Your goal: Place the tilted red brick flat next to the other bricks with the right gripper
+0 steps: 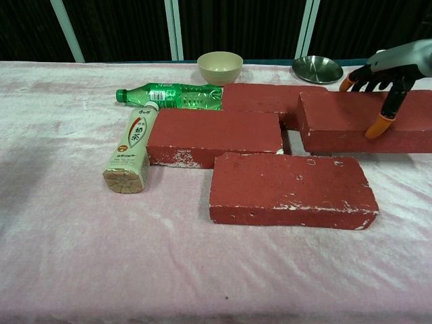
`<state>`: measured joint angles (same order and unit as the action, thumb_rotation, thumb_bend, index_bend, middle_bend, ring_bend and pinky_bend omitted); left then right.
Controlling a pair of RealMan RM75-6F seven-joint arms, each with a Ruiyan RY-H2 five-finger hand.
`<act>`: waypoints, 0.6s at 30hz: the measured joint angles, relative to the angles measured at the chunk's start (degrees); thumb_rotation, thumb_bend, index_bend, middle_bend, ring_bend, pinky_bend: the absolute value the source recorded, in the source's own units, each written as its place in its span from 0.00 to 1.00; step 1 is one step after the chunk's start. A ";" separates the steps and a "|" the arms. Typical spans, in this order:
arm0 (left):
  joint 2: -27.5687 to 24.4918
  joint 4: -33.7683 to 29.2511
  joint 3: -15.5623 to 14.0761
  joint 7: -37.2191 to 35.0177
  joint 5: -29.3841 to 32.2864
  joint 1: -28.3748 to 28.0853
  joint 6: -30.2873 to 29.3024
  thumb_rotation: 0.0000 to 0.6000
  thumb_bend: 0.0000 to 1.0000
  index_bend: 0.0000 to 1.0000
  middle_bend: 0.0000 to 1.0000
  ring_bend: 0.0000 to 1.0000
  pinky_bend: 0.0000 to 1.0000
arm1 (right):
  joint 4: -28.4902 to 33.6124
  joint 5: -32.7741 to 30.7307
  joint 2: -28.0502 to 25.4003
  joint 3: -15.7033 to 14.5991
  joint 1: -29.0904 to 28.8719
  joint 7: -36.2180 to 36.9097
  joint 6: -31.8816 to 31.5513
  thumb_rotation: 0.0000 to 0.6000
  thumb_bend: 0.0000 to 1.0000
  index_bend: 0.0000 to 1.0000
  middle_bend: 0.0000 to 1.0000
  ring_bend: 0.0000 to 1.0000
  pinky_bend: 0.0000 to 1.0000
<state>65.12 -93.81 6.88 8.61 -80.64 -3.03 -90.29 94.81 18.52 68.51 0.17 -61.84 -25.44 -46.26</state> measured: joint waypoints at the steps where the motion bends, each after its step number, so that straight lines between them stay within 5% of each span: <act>1: 0.00 0.00 -0.01 0.03 0.00 -0.01 0.02 1.00 0.74 0.21 0.05 0.00 0.00 | 0.05 -0.13 0.14 0.04 -0.01 -0.05 0.05 1.00 0.09 0.22 0.31 0.15 0.08; 18: -0.02 0.03 0.04 0.03 0.08 -0.02 0.00 1.00 0.74 0.21 0.05 0.00 0.00 | -1.29 1.47 1.96 1.58 0.72 1.48 1.68 1.00 0.09 0.22 0.31 0.15 0.08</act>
<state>65.11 -93.78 6.92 8.64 -80.56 -3.05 -90.29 93.53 19.99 70.47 1.75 -61.13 -23.96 -44.58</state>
